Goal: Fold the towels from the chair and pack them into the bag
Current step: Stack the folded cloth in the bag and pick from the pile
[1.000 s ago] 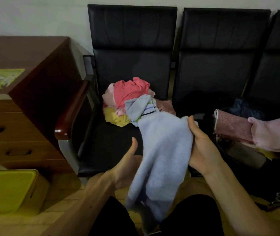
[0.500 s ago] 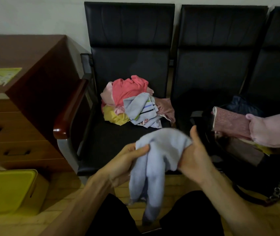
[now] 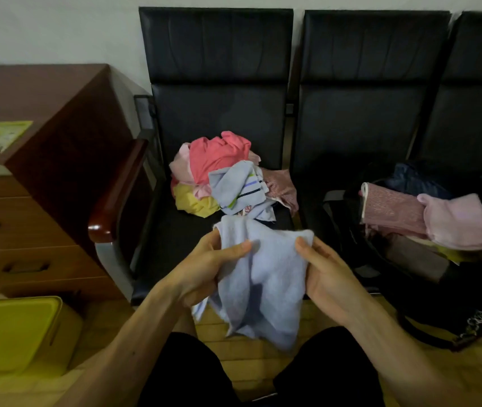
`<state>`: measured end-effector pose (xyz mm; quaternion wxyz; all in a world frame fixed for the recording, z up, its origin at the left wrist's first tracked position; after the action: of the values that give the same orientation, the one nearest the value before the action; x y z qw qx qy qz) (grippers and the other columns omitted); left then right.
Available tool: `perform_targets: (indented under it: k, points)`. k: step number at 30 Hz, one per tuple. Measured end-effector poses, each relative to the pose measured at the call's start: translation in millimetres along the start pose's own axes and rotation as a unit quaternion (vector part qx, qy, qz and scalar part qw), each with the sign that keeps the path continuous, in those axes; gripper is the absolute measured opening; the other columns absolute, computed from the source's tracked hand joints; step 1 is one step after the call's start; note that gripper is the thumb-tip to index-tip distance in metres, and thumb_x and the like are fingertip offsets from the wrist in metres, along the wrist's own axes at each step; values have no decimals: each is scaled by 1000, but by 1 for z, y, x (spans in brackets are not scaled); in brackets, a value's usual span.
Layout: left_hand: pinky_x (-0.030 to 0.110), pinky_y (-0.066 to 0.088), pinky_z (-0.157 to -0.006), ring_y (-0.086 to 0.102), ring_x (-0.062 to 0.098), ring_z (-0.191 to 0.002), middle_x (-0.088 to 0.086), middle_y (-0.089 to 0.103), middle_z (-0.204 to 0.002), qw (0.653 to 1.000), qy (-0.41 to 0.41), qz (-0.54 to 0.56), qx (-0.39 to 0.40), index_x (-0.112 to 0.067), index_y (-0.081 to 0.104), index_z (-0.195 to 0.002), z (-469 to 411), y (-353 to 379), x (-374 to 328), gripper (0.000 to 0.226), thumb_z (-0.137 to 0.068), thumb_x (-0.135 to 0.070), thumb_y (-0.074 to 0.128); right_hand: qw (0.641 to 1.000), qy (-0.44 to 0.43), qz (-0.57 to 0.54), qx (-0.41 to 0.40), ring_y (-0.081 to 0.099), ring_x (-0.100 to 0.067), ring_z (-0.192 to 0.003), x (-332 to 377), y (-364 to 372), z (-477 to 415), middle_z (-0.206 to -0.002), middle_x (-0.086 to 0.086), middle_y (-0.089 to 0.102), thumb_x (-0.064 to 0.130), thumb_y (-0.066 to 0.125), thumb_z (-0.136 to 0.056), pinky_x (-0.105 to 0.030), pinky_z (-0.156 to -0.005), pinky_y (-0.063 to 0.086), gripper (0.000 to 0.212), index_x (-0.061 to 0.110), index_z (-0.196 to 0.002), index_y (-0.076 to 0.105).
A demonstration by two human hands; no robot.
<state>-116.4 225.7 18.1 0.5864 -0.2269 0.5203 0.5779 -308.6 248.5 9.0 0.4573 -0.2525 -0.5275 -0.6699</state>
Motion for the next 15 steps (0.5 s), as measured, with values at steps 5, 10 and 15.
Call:
perform_targets:
  k: [5,10,15]
  points:
    - [51,55,-94,67,28,-115,8,67,-127,998,31,-46,4,-20,51,-136,-4,-11,5,67,-78,-2,79,995,-88,54,3,71,-18,-98,28,7,5,-102,-8,75,27,57,-85,-26,-75,59,31,6,-106,66]
    - [47,53,-99,67,23,-115,4,67,-128,995,52,-73,-36,-19,55,-135,-10,-17,-13,69,-72,-15,81,982,-124,138,9,70,-18,-103,47,9,10,-105,-6,74,31,56,-88,-33,-81,59,28,12,-105,69]
    - [43,56,-93,66,22,-110,3,63,-127,979,90,-141,-118,-22,56,-125,-15,-14,-59,56,-75,-24,82,915,-276,291,-47,72,-8,-88,87,11,6,-93,6,77,9,62,-93,-21,-73,57,14,15,-102,71]
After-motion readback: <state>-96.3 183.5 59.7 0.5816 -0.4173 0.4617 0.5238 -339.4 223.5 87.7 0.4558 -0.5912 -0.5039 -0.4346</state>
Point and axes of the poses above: each hand's wrist, its own z-axis away from the middle knuckle, its own y-axis out of the palm, x = y × z, the point moved 3 cm from there along -z, towards the middle knuckle
